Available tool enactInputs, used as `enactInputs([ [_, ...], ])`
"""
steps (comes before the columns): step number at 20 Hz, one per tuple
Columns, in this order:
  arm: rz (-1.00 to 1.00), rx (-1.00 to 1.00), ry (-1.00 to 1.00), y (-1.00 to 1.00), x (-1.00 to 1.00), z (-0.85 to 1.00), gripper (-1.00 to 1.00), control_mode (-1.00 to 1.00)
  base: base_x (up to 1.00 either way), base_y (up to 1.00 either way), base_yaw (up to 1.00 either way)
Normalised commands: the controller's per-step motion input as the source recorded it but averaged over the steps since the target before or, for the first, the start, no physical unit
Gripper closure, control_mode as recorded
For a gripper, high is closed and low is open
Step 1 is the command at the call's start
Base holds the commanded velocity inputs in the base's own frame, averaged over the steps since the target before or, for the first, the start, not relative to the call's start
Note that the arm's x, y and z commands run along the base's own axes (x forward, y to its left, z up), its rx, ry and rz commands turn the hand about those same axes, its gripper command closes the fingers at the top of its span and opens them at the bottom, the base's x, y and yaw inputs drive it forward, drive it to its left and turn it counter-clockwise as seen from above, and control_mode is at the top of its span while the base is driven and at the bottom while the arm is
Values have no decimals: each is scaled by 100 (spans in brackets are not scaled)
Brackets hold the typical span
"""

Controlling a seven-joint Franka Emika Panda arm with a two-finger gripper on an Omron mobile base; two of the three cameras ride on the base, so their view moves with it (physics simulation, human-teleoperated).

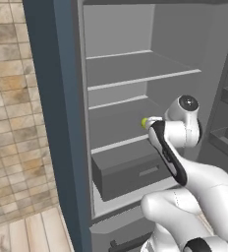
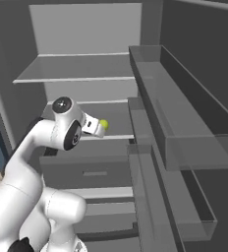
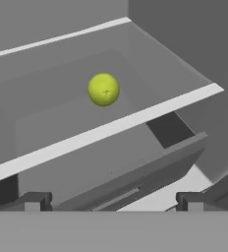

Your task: Retrieve the tangerine and pear from the fridge and place them into the bowl on the dining table.

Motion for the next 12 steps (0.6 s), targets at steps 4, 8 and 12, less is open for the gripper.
enactInputs([
  [4, 0, 0, 0, -4, 29, -8, -100, -100, 0, 0, 0],
  [8, 0, 0, 1, -9, 29, -1, -100, -100, 0, 0, 0],
  [12, 0, 0, 1, -8, 30, -2, -100, -100, 0, 0, 0],
])
